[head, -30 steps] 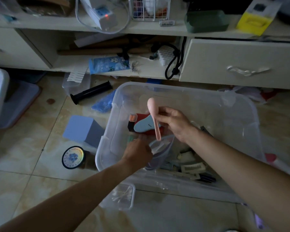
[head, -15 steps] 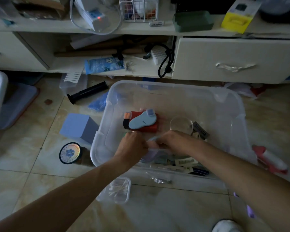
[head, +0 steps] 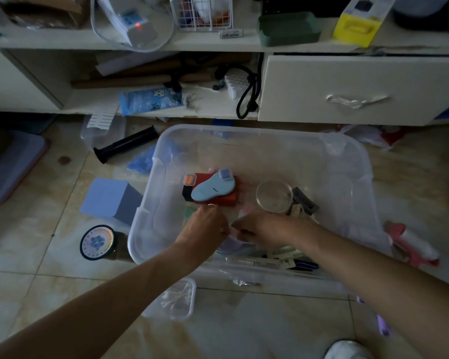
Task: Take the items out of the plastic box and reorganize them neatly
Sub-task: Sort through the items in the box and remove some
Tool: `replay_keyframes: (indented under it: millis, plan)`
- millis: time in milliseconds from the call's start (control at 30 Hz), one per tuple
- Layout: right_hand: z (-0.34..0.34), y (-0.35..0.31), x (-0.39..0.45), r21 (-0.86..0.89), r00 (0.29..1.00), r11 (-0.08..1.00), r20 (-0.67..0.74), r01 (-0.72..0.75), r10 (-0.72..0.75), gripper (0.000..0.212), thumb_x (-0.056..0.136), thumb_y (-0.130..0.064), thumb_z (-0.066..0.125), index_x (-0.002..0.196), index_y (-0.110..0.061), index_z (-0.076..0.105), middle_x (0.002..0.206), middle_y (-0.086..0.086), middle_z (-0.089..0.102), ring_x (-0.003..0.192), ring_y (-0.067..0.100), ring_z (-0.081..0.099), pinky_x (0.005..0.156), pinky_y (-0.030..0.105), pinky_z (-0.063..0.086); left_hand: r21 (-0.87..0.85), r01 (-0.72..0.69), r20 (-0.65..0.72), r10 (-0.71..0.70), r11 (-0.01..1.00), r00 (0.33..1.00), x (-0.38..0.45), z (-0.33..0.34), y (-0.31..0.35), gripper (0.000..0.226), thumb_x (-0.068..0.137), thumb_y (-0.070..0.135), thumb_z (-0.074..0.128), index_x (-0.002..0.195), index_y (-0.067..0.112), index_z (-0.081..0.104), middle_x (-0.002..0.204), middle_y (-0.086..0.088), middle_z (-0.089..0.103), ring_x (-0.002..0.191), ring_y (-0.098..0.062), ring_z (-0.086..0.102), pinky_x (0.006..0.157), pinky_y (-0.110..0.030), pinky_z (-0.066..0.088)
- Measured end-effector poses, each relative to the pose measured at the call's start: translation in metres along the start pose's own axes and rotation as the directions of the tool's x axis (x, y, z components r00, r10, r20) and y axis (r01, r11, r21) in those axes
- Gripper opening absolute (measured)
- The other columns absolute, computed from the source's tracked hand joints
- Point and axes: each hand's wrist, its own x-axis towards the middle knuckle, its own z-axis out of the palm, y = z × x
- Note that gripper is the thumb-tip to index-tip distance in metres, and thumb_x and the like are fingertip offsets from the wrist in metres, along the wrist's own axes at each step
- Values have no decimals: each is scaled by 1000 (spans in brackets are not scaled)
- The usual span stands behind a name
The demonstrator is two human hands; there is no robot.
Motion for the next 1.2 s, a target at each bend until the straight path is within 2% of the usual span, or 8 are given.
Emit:
replay_keyframes:
  millis: [133, 267, 467, 667, 800, 900, 1100, 1200]
  plan:
    - [-5, -17, 8, -94, 993, 990, 47, -102, 106, 25, 100, -20, 48, 108, -12, 70, 107, 8, 69, 85, 19, 64, 70, 25, 40, 12, -90, 38, 90, 996, 995, 0, -1, 12, 8, 83, 15, 72, 87, 17, 78, 92, -3, 72, 86, -18, 69, 79, -33, 56]
    - [-4, -14, 7, -77, 985, 982, -17, -170, 169, 30, 100, -31, 50, 82, -16, 68, 91, 3, 65, 74, 14, 56, 68, 26, 39, 15, -95, 38, 95, 995, 995, 3, -5, 7, 6, 83, 14, 73, 82, 18, 78, 96, -2, 71, 88, -17, 68, 81, -28, 55]
    - [-27, 14, -13, -215, 955, 937, 44, -276, 292, 23, 96, -11, 52, 113, -10, 67, 117, 10, 60, 92, 21, 57, 72, 30, 45, 14, 21, -61, -20, 1000, 998, 9, -16, -2, 15, 86, 4, 64, 87, 13, 76, 96, -5, 72, 90, -22, 68, 80, -28, 53]
    - [-28, 8, -24, -311, 975, 925, -36, -219, 218, 15, 91, -23, 54, 78, -20, 60, 85, 2, 63, 74, 20, 62, 61, 30, 46, 42, -47, -226, 55, 998, 973, 9, -35, 7, 12, 87, 15, 67, 98, 15, 71, 104, -8, 66, 90, -26, 65, 74, -36, 56]
    - [-18, 21, -23, -364, 972, 903, -37, -230, 233, 17, 93, -19, 58, 101, -11, 70, 82, 4, 55, 77, 26, 62, 61, 29, 47, -44, 3, -107, -8, 999, 994, 7, -22, -9, 31, 81, 6, 67, 102, 22, 51, 100, -4, 64, 87, -27, 64, 71, -35, 54]
    - [-18, 21, -20, -286, 969, 930, 8, -233, 245, 18, 92, -20, 56, 103, -13, 67, 82, 2, 46, 77, 24, 57, 60, 29, 44, -63, 31, -85, -37, 998, 996, 7, -16, -9, 22, 84, 6, 65, 100, 20, 60, 105, -2, 64, 95, -23, 62, 79, -31, 52]
    - [-40, 34, -20, -212, 977, 959, -143, -186, 158, 11, 88, -13, 60, 88, -11, 71, 83, 5, 62, 82, 19, 60, 68, 33, 49, -182, 60, -213, -99, 981, 972, 15, -27, -17, 24, 81, 4, 69, 97, 20, 64, 94, 0, 68, 84, -21, 64, 71, -30, 52]
    - [-42, 37, -20, 33, 864, 999, -502, -31, 43, 12, 89, -11, 62, 95, -16, 71, 97, -2, 63, 88, 11, 61, 76, 25, 53, -104, 43, -348, -77, 994, 934, 16, -29, -20, 34, 85, 1, 64, 110, 23, 63, 95, 2, 58, 83, -18, 58, 68, -28, 45]
